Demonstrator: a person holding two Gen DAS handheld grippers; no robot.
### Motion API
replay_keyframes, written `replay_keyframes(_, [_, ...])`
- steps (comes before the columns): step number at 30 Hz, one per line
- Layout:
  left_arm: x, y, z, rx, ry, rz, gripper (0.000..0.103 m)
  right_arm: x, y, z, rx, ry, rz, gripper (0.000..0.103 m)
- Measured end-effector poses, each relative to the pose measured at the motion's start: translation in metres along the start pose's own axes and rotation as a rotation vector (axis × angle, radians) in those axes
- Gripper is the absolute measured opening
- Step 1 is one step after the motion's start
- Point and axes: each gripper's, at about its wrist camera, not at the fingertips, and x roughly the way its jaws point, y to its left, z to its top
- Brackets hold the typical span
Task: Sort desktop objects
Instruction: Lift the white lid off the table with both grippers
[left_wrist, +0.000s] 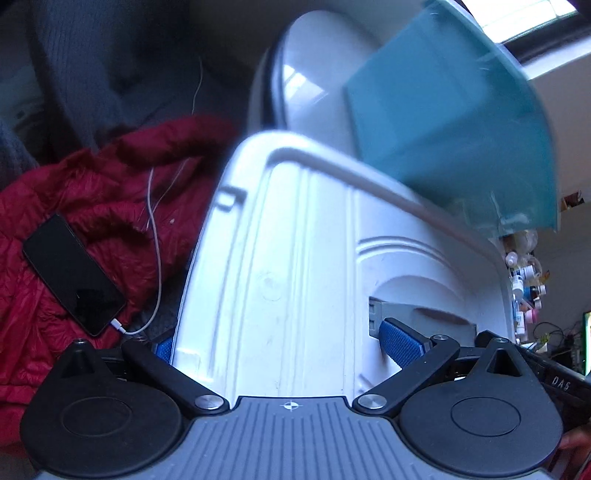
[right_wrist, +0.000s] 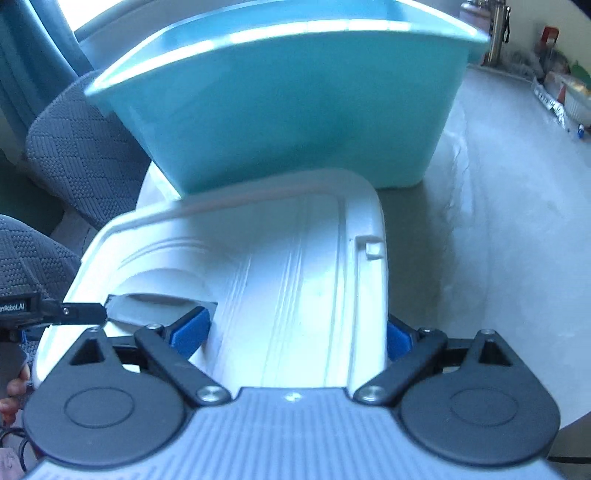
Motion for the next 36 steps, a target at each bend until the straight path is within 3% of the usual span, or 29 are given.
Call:
replay_keyframes(16, [-0.047, -0.071, -0.042, 0.126, -0.012, 0.067, 0.103, -0.059, -0.04, -0.038, 0.095, -0.059, 0.043, 0.095])
replay_keyframes(36, [-0.107, -0.169, -0.054, 0.208, -0.122, 0.08, 0.103, -0.127, -0.068, -0.022, 0.099, -0.185, 0.086, 0.095])
